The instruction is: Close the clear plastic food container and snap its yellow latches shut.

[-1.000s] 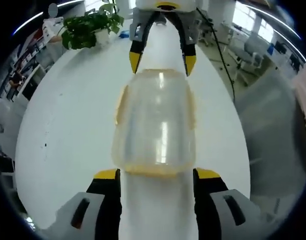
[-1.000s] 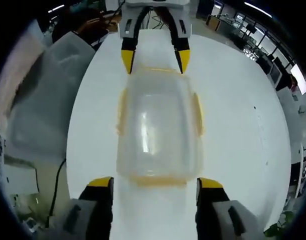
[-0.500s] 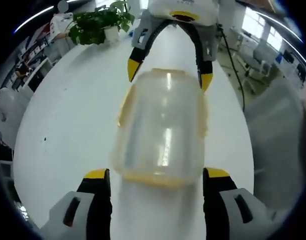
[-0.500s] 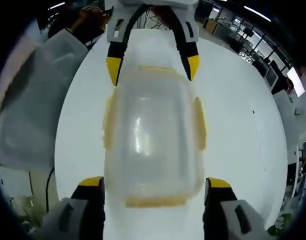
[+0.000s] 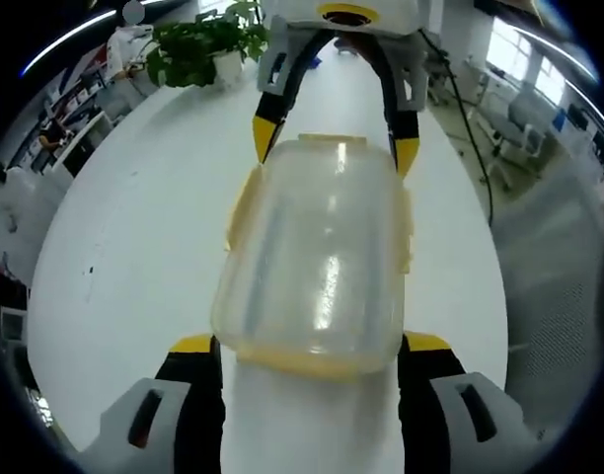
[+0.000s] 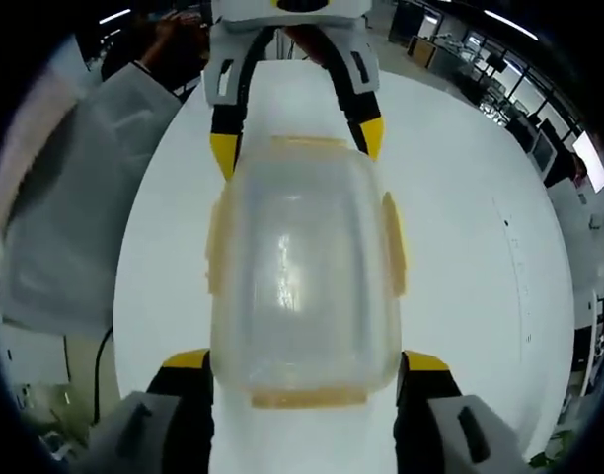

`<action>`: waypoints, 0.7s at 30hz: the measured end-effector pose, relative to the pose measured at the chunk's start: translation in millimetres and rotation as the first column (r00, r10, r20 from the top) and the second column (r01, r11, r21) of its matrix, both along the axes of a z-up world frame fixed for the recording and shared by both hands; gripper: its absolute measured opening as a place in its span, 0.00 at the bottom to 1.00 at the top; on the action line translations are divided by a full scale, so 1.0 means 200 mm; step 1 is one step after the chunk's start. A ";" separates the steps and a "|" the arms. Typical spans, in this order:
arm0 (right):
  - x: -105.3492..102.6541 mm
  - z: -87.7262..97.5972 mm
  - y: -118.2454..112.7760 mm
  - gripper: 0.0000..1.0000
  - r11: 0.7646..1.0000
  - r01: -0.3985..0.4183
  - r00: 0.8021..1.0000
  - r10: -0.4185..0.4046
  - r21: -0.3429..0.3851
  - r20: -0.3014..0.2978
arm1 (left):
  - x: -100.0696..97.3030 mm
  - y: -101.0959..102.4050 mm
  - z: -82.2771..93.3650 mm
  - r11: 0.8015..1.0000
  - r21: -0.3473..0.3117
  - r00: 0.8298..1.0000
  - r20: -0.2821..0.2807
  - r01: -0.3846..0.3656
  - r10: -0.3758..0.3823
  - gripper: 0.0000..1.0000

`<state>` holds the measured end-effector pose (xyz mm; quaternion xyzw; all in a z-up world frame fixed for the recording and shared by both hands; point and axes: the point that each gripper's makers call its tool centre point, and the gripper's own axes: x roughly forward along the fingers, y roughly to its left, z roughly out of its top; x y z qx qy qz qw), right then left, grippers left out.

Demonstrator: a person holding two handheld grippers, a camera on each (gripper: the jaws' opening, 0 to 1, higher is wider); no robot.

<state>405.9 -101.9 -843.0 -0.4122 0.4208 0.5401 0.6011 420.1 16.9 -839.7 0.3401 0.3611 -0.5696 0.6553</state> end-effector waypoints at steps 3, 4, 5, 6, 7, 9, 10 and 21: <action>0.00 0.00 -0.01 0.75 1.000 0.005 1.000 -0.005 -0.011 0.007 | 0.00 0.02 0.00 1.000 0.002 1.000 -0.011 -0.005 0.005 0.66; 0.00 0.01 -0.02 0.75 1.000 0.002 1.000 -0.001 -0.016 0.012 | -0.01 0.02 -0.01 1.000 0.005 1.000 -0.013 -0.003 0.003 0.66; -0.01 0.01 -0.02 0.75 1.000 0.000 1.000 0.000 -0.019 0.015 | -0.02 0.04 -0.02 1.000 0.009 1.000 -0.016 0.000 0.001 0.69; -0.01 0.01 -0.03 0.76 1.000 -0.001 1.000 0.001 -0.017 0.015 | -0.03 0.04 -0.02 1.000 0.012 1.000 -0.021 0.001 -0.001 0.71; -0.01 0.02 -0.03 0.76 1.000 0.005 1.000 -0.005 -0.010 0.018 | -0.04 0.05 -0.02 1.000 0.015 1.000 -0.028 0.002 -0.001 0.72; -0.01 0.03 -0.05 0.76 1.000 0.022 0.999 -0.021 -0.011 0.033 | -0.05 0.07 -0.02 1.000 0.013 0.999 -0.036 -0.001 0.001 0.70; 0.00 0.04 -0.06 0.75 1.000 0.027 0.999 -0.026 -0.014 0.035 | -0.05 0.07 -0.02 1.000 0.008 0.999 -0.039 -0.011 0.011 0.70; -0.03 0.13 -0.17 0.69 0.984 0.177 0.983 -0.177 0.007 0.055 | -0.04 0.17 0.09 0.988 -0.077 0.984 -0.128 -0.131 0.120 0.69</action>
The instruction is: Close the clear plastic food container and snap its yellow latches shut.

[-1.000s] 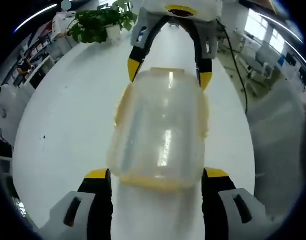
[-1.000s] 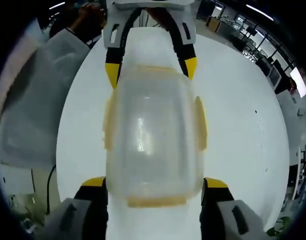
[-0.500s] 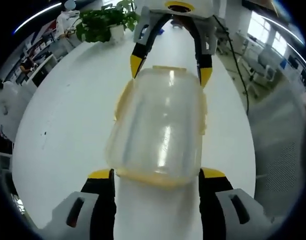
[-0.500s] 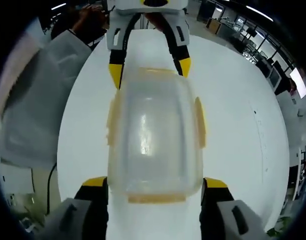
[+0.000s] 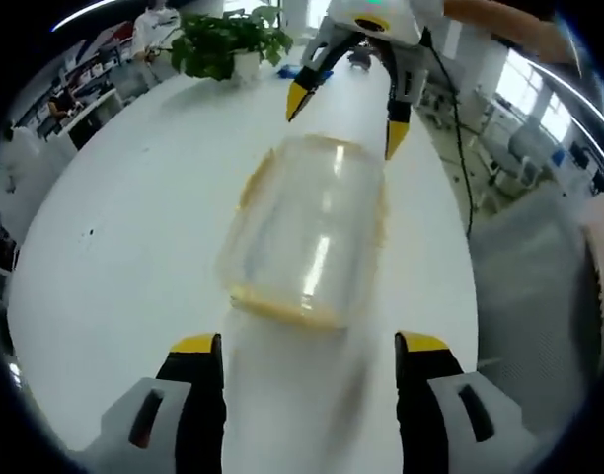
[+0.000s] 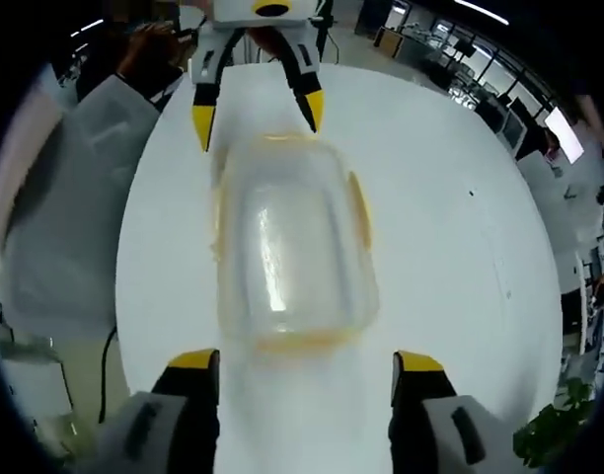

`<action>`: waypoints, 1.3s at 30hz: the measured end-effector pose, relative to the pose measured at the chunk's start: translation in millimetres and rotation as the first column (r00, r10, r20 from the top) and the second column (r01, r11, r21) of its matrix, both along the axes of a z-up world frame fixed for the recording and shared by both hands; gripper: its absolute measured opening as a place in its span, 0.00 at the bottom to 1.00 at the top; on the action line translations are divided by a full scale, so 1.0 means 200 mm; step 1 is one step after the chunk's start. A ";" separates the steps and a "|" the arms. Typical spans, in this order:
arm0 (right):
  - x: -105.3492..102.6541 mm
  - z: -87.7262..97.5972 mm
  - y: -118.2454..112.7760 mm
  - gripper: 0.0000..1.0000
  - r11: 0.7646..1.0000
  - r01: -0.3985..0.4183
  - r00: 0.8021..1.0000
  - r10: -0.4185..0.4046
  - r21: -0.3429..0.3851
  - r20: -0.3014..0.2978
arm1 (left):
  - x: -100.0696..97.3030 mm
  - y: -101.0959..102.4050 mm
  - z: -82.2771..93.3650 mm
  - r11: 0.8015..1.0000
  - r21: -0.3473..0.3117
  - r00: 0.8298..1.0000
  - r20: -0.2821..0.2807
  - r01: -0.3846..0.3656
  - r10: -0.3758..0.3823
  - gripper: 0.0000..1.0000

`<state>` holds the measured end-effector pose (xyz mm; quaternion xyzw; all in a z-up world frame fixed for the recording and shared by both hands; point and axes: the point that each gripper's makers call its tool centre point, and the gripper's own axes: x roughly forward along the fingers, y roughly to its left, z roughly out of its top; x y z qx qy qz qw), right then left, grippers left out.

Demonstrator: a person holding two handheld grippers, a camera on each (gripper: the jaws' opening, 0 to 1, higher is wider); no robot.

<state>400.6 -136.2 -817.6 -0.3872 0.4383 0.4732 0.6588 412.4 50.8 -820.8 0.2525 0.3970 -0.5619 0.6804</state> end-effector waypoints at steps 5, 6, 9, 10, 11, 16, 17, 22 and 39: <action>0.00 0.03 -0.03 0.65 0.994 0.108 0.994 -0.108 0.033 0.002 | 0.06 0.01 0.09 0.985 -0.104 0.989 -0.053 -0.140 0.136 0.65; 0.00 0.04 -0.03 0.64 0.990 0.130 0.992 -0.130 0.048 -0.003 | 0.08 0.01 0.11 0.976 -0.123 0.983 -0.059 -0.178 0.172 0.64; 0.01 0.06 -0.04 0.60 0.969 0.238 0.971 -0.238 0.066 -0.008 | 0.11 0.00 0.15 0.948 -0.171 0.963 -0.083 -0.269 0.258 0.60; 0.03 0.07 -0.05 0.59 0.950 0.304 0.953 -0.303 0.078 -0.022 | 0.12 -0.01 0.16 0.936 -0.184 0.954 -0.087 -0.299 0.288 0.59; 0.04 0.08 -0.06 0.58 0.935 0.343 0.939 -0.342 0.091 -0.025 | 0.13 0.00 0.16 0.927 -0.184 0.945 -0.089 -0.327 0.316 0.58; 0.10 0.15 -0.03 0.56 0.832 0.513 0.858 -0.506 0.212 -0.091 | 0.16 -0.02 0.13 0.887 -0.192 0.907 -0.116 -0.420 0.405 0.55; 0.10 0.15 -0.02 0.55 0.836 0.504 0.863 -0.496 0.219 -0.093 | 0.17 -0.03 0.12 0.873 -0.198 0.895 -0.119 -0.446 0.431 0.54; 0.08 0.11 0.01 0.54 0.782 0.574 0.818 -0.559 0.245 -0.132 | 0.19 -0.03 0.07 0.816 -0.201 0.840 -0.163 -0.542 0.518 0.52; 0.07 -0.02 0.09 0.46 0.653 0.701 0.713 -0.635 0.287 -0.297 | 0.13 -0.10 -0.03 0.715 -0.191 0.732 -0.312 -0.672 0.605 0.44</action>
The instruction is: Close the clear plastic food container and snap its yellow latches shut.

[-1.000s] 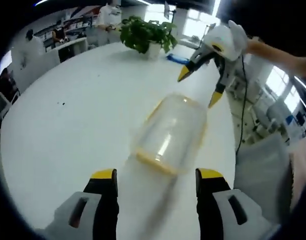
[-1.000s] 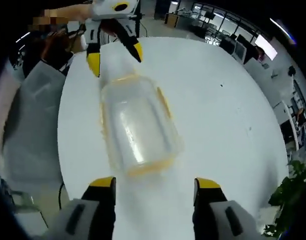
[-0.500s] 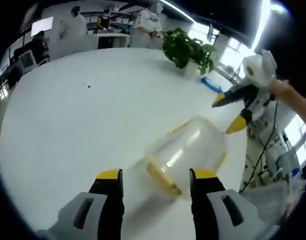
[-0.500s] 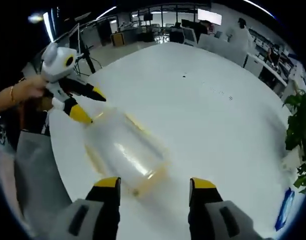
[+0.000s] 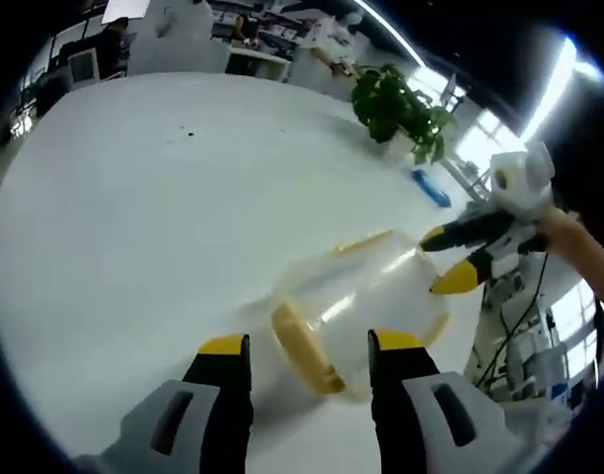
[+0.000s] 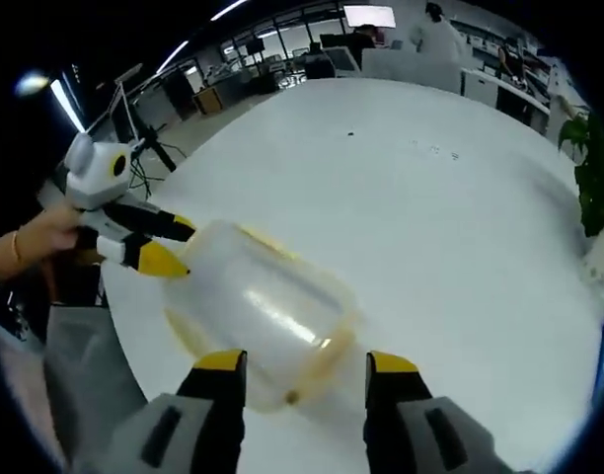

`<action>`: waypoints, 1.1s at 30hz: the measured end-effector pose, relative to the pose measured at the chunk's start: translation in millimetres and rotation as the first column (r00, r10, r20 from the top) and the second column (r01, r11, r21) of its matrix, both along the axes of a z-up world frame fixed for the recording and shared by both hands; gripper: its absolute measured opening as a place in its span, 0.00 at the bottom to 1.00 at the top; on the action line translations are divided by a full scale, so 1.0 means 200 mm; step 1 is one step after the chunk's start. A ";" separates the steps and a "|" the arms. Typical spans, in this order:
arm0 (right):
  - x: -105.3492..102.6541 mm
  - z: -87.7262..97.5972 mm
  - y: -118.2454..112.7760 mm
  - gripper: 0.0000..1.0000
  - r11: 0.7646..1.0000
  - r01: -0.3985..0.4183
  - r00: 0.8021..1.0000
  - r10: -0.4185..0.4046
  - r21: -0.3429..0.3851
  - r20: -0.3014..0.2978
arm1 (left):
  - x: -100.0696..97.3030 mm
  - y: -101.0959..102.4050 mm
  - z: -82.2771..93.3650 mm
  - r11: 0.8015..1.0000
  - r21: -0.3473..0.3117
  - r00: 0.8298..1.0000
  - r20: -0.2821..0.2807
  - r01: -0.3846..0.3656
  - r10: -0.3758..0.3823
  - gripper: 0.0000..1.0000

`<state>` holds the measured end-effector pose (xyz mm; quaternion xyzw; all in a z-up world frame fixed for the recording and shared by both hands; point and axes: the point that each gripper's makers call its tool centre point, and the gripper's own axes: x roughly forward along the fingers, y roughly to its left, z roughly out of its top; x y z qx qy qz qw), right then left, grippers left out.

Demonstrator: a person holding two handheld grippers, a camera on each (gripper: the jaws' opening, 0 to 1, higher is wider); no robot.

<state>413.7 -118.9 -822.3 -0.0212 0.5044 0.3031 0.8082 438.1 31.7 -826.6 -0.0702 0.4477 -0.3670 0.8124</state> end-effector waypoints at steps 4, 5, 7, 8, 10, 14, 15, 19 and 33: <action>-0.01 -0.01 0.03 0.44 0.999 0.016 0.999 -0.015 0.043 -0.033 | 0.00 0.00 0.00 1.000 -0.029 1.000 -0.017 -0.002 0.001 0.41; -0.01 -0.01 0.04 0.44 0.998 0.016 0.999 -0.014 0.054 -0.036 | -0.01 -0.01 0.00 0.999 -0.042 1.000 -0.029 -0.002 0.001 0.40; -0.01 -0.01 0.07 0.44 0.997 0.016 0.999 -0.012 0.078 -0.044 | -0.02 -0.02 0.01 0.998 -0.058 0.999 -0.034 0.005 -0.007 0.36; 0.00 -0.02 0.07 0.45 0.997 0.024 0.999 -0.020 0.070 -0.048 | -0.02 -0.03 0.01 0.998 -0.061 0.999 -0.032 0.010 -0.012 0.34; 0.01 -0.02 0.07 0.46 0.998 0.019 0.998 -0.015 0.068 -0.057 | -0.02 -0.03 0.01 0.999 -0.049 1.000 -0.011 0.021 -0.022 0.34; 0.00 -0.02 0.07 0.45 0.998 0.014 0.997 -0.010 0.064 -0.072 | -0.02 -0.03 0.01 0.999 -0.047 1.000 -0.004 0.022 -0.023 0.33; 0.00 -0.02 0.07 0.45 0.998 0.015 0.997 -0.010 0.065 -0.074 | -0.02 -0.03 0.01 0.999 -0.046 1.000 -0.005 0.021 -0.022 0.33; 0.01 -0.03 0.09 0.43 0.986 0.129 0.986 -0.116 0.110 -0.123 | -0.03 -0.04 0.01 0.999 -0.037 0.999 -0.017 0.032 -0.033 0.32; 0.08 -0.01 0.15 0.42 0.974 0.161 0.984 -0.145 0.159 -0.104 | -0.04 -0.05 0.03 0.992 0.026 0.992 -0.026 0.125 -0.124 0.26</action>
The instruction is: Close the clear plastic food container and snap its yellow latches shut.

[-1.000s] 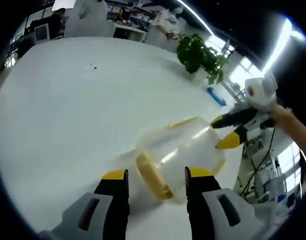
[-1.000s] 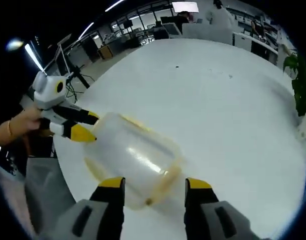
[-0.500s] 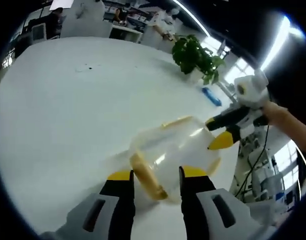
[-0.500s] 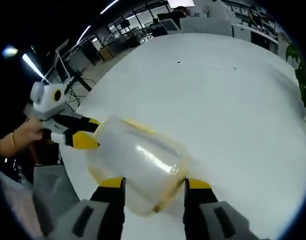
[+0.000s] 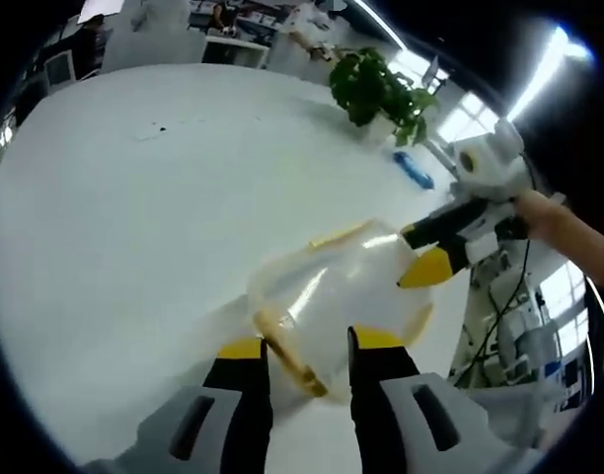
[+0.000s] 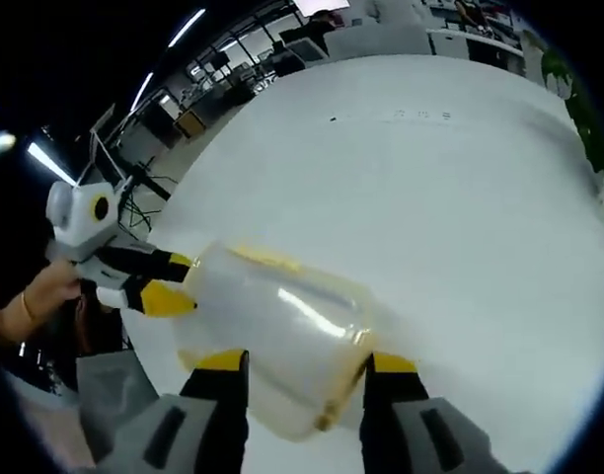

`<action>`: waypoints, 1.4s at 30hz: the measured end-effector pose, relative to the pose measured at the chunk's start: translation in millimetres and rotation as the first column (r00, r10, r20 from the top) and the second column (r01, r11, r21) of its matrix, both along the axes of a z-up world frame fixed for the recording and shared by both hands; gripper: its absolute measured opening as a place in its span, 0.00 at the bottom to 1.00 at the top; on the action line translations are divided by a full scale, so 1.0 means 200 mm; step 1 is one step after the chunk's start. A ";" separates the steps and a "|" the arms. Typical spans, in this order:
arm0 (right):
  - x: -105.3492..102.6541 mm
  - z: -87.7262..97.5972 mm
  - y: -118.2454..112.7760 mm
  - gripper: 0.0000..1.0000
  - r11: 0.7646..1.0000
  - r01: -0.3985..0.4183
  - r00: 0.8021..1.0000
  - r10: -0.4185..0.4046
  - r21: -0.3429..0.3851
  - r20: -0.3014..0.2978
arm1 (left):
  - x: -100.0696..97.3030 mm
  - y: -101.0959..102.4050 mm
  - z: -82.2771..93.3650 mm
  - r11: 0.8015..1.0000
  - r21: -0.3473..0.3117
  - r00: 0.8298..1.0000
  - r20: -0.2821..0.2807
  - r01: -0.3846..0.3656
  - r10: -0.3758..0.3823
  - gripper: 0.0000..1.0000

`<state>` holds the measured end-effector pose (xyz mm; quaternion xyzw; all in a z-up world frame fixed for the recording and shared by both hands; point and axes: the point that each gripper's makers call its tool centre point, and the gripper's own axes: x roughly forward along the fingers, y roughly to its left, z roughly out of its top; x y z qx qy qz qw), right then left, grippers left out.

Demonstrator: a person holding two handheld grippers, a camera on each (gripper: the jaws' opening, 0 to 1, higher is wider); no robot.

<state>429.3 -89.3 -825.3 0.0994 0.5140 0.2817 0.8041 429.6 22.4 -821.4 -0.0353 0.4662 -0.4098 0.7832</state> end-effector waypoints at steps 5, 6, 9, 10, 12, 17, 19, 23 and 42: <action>-0.05 0.00 -0.04 0.42 1.000 -0.006 1.000 0.006 -0.008 0.006 | 0.01 -0.02 -0.02 1.000 -0.005 1.000 -0.010 -0.015 0.015 0.27; -0.05 0.00 -0.04 0.42 1.000 -0.005 1.000 0.005 -0.005 0.010 | 0.01 -0.01 -0.01 1.000 -0.011 1.000 -0.018 -0.019 0.019 0.27; -0.05 -0.01 -0.03 0.43 1.000 -0.015 1.000 0.016 -0.009 0.016 | 0.01 -0.01 -0.01 1.000 -0.011 1.000 -0.021 -0.018 0.018 0.28; -0.06 0.00 -0.03 0.44 1.000 -0.021 1.000 0.021 -0.013 0.015 | 0.01 -0.01 -0.01 1.000 -0.008 1.000 -0.014 -0.021 0.021 0.28; -0.06 0.00 -0.03 0.44 1.000 -0.023 1.000 0.023 -0.016 0.015 | 0.01 -0.01 -0.01 1.000 -0.011 1.000 -0.002 -0.022 0.022 0.29; -0.07 -0.01 -0.04 0.45 1.000 -0.015 0.999 0.016 -0.010 0.037 | 0.03 -0.01 0.01 0.999 0.029 0.993 0.118 0.016 -0.019 0.32; -0.07 -0.01 -0.04 0.45 1.000 -0.006 0.999 0.006 -0.008 0.049 | 0.03 -0.01 0.02 0.997 0.064 0.984 0.168 0.043 -0.053 0.33; -0.08 -0.01 -0.04 0.46 1.000 0.009 0.997 -0.008 -0.019 0.079 | 0.03 -0.01 0.02 0.998 0.053 0.987 0.156 0.036 -0.044 0.34; -0.07 0.07 -0.04 0.50 0.994 0.029 0.985 -0.010 -0.106 0.170 | 0.01 -0.06 0.12 0.975 0.171 0.918 0.347 0.139 -0.192 0.44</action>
